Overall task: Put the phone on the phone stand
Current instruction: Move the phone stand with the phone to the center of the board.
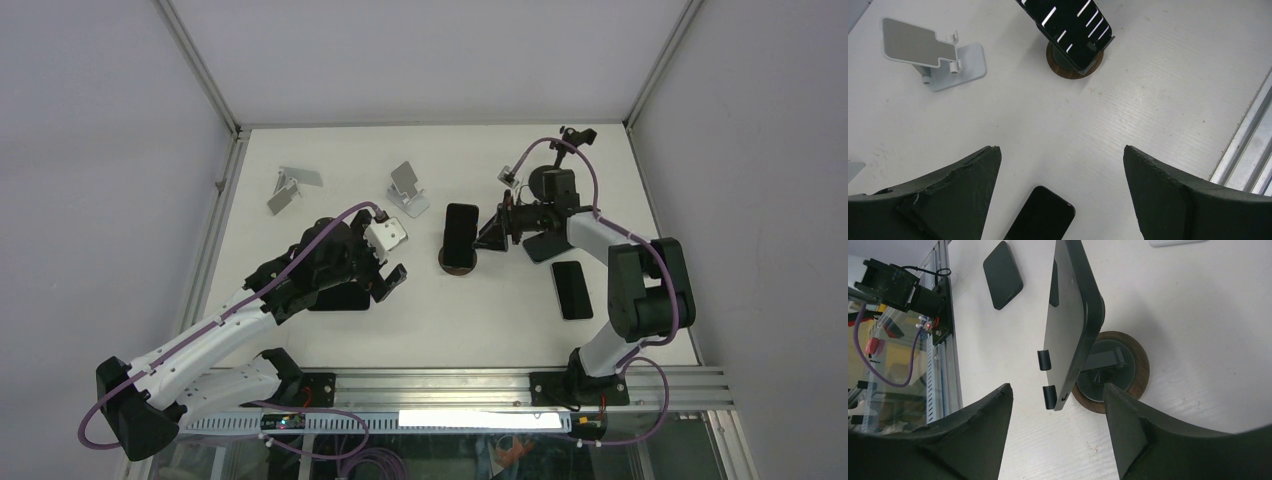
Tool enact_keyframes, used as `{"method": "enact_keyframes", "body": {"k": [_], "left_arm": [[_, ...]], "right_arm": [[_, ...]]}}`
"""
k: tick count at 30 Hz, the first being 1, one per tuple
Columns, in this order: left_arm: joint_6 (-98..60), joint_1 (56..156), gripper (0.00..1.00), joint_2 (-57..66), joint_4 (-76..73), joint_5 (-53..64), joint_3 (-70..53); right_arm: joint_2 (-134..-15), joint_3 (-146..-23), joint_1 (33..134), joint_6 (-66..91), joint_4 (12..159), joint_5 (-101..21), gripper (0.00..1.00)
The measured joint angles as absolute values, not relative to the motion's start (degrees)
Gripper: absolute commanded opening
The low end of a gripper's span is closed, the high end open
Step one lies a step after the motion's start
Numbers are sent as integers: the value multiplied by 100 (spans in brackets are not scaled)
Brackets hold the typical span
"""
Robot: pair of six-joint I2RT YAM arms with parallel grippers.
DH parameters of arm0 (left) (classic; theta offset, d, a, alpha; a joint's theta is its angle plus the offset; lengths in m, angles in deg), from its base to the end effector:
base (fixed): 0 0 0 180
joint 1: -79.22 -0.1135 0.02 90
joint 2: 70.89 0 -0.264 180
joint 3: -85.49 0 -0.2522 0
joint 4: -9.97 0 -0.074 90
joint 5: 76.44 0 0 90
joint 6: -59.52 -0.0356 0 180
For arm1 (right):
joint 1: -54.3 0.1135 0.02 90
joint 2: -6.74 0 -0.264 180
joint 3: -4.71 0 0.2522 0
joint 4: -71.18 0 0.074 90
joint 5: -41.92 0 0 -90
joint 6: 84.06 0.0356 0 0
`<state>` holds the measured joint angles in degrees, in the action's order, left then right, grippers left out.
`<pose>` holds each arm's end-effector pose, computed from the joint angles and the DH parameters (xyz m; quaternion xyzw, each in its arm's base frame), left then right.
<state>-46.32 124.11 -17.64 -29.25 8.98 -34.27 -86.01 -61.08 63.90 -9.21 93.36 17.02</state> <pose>0.1432 -0.1467 0.2973 0.4589 0.7451 -0.1549 0.4585 0.3059 0.0845 0.1956 -0.3527 0.7313 0.4894 0.3183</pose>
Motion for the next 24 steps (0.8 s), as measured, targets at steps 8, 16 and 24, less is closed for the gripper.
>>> {"method": "enact_keyframes", "body": {"k": [8, 16, 24], "left_arm": [[-4632, 12411, 96, -1764, -2925, 898, -3427], [-4632, 12411, 96, -1764, -2925, 898, -3427], [-4632, 12411, 97, -1764, -2925, 898, -3427]], "right_arm": [[-8607, -5905, 6489, -148, 8823, 1570, 67], [-8832, -5796, 6703, 268, 8412, 1527, 63], [-8977, -5789, 6799, 353, 8340, 1490, 50]]}}
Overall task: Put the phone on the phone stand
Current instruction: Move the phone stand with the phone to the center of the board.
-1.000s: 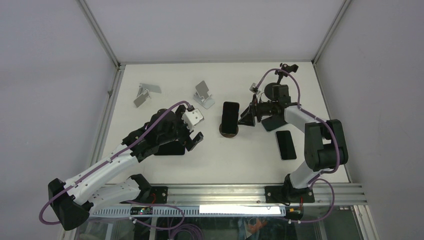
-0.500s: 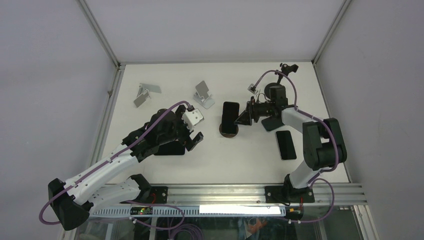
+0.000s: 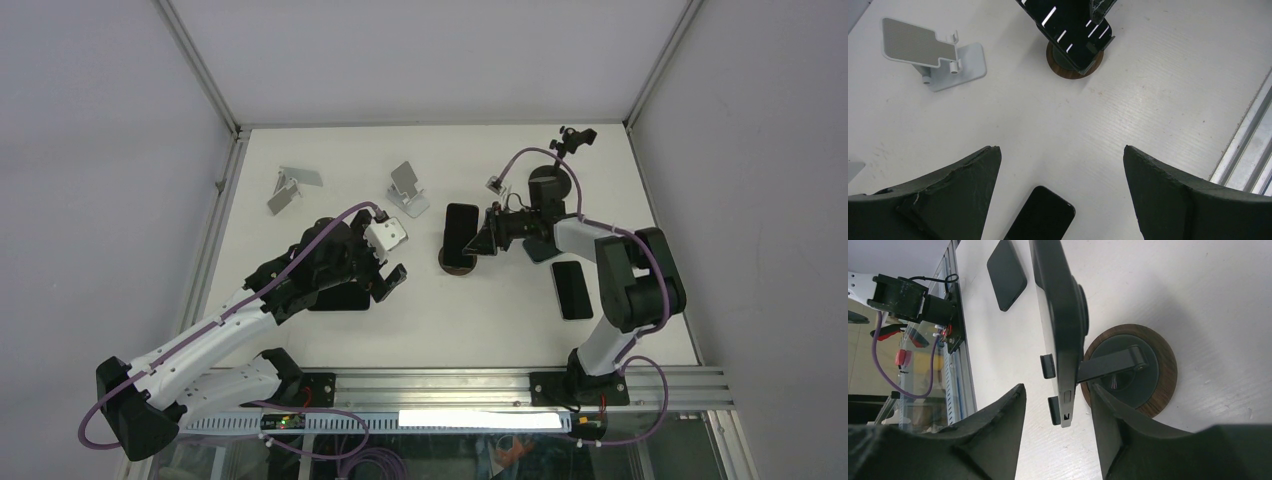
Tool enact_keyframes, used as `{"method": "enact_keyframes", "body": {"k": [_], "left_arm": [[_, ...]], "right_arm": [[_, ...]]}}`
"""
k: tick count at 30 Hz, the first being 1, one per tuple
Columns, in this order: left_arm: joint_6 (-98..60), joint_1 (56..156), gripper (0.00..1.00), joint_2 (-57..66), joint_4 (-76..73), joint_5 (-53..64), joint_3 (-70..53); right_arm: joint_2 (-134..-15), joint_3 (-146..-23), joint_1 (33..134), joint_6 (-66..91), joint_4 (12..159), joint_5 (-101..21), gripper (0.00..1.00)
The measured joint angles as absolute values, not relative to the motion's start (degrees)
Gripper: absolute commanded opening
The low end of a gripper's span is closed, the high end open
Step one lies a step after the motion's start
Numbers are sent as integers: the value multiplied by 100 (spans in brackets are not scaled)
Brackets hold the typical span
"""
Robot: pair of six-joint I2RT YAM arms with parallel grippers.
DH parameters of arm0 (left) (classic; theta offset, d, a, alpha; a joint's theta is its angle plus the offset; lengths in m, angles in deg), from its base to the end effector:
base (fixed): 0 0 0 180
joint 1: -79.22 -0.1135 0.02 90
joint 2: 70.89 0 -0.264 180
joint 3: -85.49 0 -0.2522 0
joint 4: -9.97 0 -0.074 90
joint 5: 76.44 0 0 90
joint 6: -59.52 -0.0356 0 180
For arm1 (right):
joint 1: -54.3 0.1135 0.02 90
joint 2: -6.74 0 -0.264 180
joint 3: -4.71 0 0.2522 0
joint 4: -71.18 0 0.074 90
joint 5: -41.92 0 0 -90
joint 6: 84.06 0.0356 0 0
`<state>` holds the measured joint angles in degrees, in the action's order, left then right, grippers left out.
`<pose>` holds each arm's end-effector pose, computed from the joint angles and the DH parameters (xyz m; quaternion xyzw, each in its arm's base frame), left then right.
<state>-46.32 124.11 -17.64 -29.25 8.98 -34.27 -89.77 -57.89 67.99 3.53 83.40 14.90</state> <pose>0.1432 -0.1467 0.2973 0.4589 0.7451 -0.1549 0.4585 0.3051 0.1070 0.1701 -0.3040 0.7559 0.5135 0.2694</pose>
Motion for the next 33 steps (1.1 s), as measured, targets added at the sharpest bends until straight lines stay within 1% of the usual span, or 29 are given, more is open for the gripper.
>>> {"method": "enact_keyframes", "body": {"k": [6, 18, 20, 33], "left_arm": [[-4632, 12411, 96, -1764, -2925, 898, -3427], [-4632, 12411, 96, -1762, -2925, 898, -3427], [-4632, 12411, 96, -1762, -2925, 898, -3427], [-4632, 12411, 96, -1760, -2925, 896, -3427]], "right_arm": [[-9047, -5789, 6847, 342, 8320, 1472, 30], [-9047, -5789, 6908, 283, 8314, 1468, 2], [-9047, -5789, 6913, 283, 8314, 1474, 0], [-9047, -5807, 6913, 278, 8322, 1472, 0]]}}
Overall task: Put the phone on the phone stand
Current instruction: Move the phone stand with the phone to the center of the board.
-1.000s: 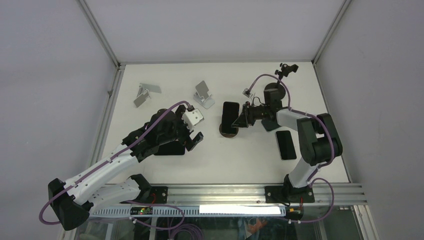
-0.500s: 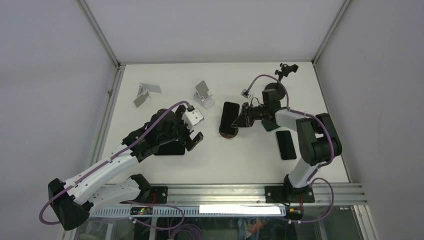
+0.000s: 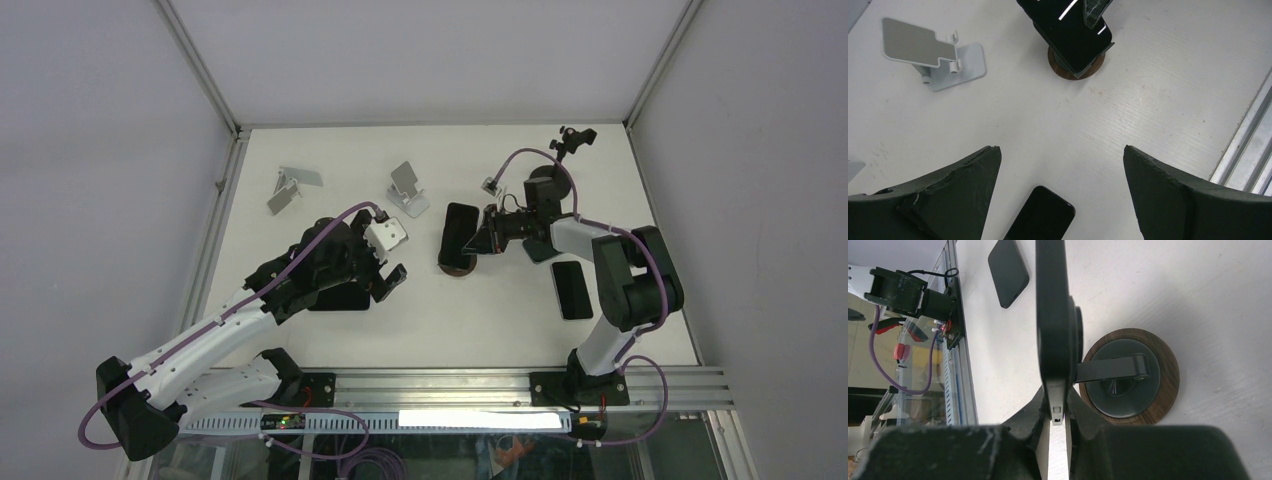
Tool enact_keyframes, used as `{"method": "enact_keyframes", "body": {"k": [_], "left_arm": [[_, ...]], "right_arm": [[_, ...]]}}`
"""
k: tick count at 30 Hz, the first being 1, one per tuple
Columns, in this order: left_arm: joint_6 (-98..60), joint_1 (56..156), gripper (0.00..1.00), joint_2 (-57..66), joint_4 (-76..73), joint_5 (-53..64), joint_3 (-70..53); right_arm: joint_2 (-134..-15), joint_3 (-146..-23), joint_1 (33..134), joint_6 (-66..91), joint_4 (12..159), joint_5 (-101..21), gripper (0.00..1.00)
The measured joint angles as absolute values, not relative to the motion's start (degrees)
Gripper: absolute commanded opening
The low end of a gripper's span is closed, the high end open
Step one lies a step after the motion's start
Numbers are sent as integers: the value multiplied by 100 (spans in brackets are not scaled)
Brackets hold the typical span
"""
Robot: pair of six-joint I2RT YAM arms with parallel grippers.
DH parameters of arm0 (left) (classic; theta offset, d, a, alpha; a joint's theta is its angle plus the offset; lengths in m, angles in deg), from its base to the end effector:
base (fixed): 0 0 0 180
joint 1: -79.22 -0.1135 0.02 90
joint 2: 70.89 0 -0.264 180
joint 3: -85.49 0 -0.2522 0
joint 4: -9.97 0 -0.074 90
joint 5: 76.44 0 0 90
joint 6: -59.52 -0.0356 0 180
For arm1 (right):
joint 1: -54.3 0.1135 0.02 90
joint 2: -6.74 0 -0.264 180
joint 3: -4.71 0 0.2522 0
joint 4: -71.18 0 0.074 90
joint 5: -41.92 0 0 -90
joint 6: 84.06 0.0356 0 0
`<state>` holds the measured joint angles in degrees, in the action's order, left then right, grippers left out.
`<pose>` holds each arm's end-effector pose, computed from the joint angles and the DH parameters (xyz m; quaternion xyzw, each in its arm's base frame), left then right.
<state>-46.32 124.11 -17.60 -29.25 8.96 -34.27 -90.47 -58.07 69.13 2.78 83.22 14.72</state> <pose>0.1433 -0.1468 0.2972 0.4591 0.7452 -0.1550 0.4581 0.3045 0.1134 0.1674 -0.3148 0.7527 0.5135 0.2657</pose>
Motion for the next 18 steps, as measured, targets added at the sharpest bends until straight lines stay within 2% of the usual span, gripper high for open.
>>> {"method": "enact_keyframes", "body": {"k": [11, 18], "left_arm": [[-4632, 12411, 96, -1688, -2923, 896, -3427], [-4634, 12411, 96, -1657, -2925, 898, -3427]], "right_arm": [[-9151, -6500, 6897, 180, 8578, 1267, 0], [-9934, -7544, 6692, 182, 8604, 1280, 0]]}}
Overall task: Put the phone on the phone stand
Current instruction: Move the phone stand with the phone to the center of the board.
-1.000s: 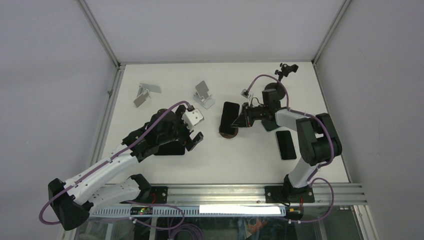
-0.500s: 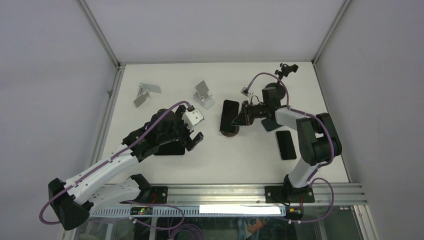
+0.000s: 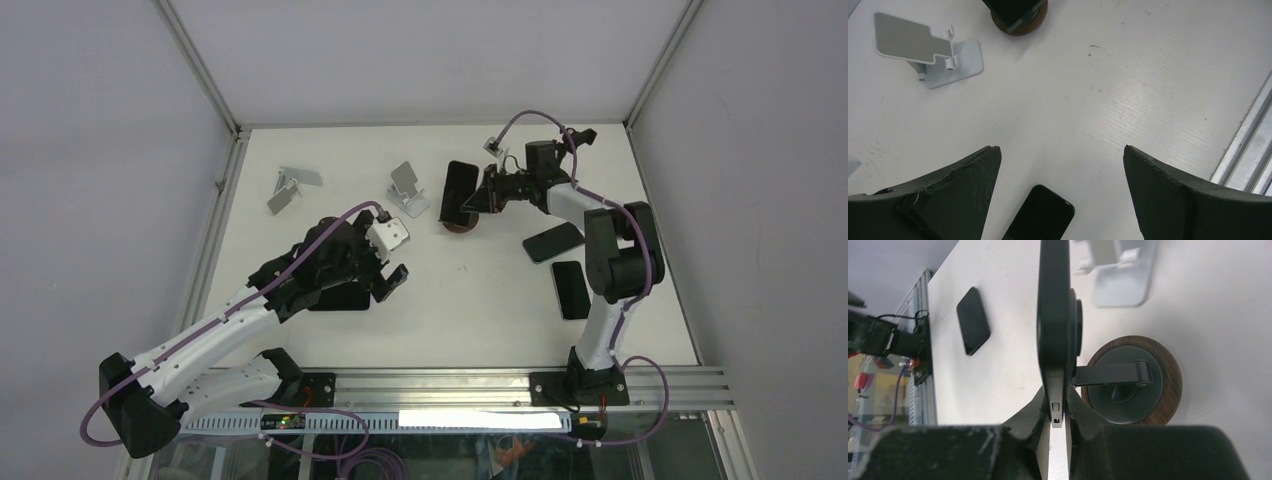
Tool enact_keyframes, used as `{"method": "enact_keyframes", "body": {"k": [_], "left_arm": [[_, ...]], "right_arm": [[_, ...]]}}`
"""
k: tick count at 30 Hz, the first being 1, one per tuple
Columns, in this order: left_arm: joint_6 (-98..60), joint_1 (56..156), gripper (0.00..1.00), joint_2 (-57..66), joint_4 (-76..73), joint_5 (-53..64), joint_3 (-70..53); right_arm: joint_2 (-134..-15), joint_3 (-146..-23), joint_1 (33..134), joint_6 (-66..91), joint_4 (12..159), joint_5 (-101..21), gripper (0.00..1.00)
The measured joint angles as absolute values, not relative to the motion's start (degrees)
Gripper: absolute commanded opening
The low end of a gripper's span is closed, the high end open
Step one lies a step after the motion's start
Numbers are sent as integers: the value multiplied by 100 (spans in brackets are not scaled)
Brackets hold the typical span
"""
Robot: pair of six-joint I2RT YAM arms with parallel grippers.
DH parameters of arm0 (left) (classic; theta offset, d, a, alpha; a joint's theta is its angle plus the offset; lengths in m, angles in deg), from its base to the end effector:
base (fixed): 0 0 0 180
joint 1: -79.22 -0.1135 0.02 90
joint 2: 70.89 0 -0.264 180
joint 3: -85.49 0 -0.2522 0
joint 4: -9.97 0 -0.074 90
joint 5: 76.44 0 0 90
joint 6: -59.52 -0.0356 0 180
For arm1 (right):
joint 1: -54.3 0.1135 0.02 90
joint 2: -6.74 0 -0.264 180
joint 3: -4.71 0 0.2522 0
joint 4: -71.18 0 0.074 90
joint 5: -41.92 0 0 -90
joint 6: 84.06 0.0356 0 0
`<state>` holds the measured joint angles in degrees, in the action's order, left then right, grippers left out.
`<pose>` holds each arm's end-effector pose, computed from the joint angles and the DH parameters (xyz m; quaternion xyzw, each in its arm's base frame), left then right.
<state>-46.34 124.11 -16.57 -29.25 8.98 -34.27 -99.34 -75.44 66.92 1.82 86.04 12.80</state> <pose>0.1456 -0.1491 0.2938 0.4610 0.7491 -0.1530 0.4505 0.3729 0.1154 0.1972 -0.3228 0.7448 0.4860 0.3238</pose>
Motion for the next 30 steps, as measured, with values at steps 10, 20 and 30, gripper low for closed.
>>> {"method": "enact_keyframes", "body": {"k": [10, 20, 30], "left_arm": [[-4643, 12411, 97, -1556, -2925, 900, -3429], [-4658, 12411, 97, -1419, -2927, 903, -3431], [-4658, 12411, 97, -1416, -2925, 903, -3431]], "right_arm": [[-11595, -9560, 6288, 788, 8279, 1271, 0], [-12583, -10587, 6246, 1472, 8053, 1264, 0], [-12631, -10591, 6202, 1651, 8001, 1289, 16]]}}
